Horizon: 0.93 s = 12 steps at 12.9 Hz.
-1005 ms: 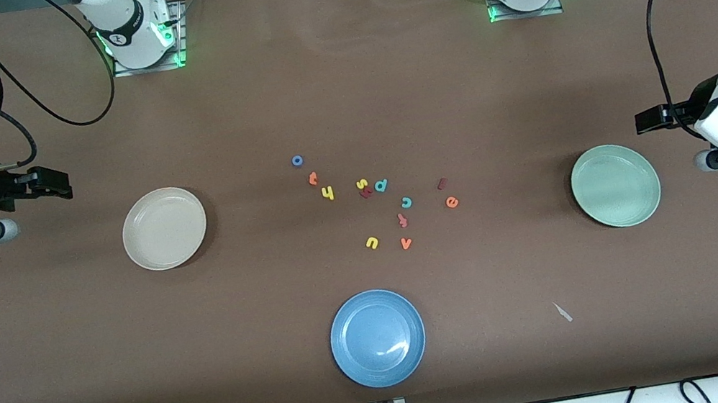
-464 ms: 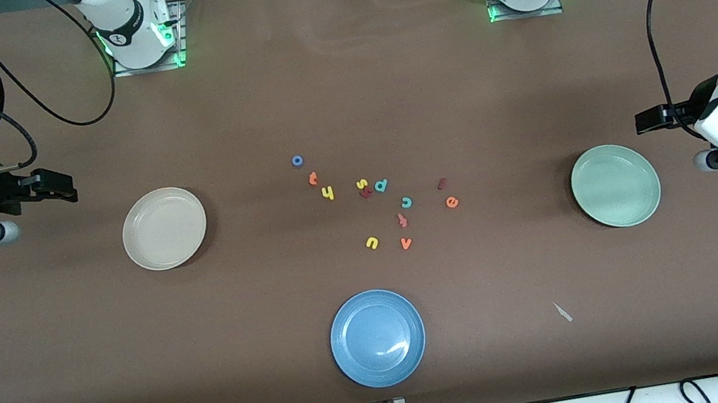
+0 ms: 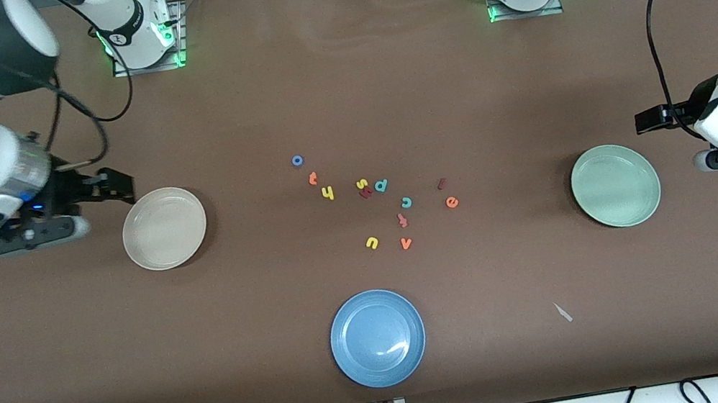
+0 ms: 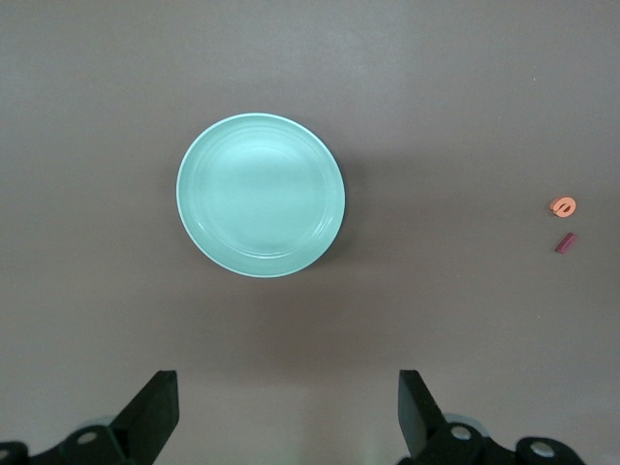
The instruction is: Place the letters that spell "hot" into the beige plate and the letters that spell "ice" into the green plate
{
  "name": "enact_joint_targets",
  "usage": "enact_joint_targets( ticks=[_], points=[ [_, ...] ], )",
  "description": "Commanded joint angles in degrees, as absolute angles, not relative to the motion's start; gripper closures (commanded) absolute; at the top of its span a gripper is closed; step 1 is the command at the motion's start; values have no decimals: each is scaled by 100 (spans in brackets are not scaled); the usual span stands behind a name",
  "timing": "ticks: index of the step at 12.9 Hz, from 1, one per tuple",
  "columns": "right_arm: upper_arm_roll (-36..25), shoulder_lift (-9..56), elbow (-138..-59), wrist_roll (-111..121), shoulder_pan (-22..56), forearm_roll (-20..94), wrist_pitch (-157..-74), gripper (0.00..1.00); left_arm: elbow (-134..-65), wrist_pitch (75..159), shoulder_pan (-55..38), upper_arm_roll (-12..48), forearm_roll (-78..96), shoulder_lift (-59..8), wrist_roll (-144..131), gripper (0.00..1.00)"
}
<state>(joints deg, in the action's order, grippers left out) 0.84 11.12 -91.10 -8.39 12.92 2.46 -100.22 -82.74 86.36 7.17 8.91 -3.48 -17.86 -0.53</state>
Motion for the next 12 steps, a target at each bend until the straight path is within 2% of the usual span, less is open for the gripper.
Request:
enact_joint_targets(
  ticks=[1, 5, 10, 11, 12],
  points=[
    [53, 1370, -9132, -1115, 1624, 334, -10335, 0, -8271, 8613, 694, 870, -273, -1758, 35, 1],
    [35, 1792, -9132, -1854, 2354, 255, -10924, 0, -8262, 9051, 703, 923, -447, -1635, 0, 1],
    [44, 2109, -9193, -2125, 2723, 282, -11196, 0, -8314, 9308, 703, 949, -518, -1380, 0, 1],
    [61, 2075, -9393, -2353, 2733, 255, -11432, 0, -8358, 9377, 703, 949, -693, -1380, 0, 1],
    [122, 1822, -9952, -2451, 2733, 272, -11948, 0, -8376, 9421, 703, 1001, -807, -1380, 0, 1]
  ],
)
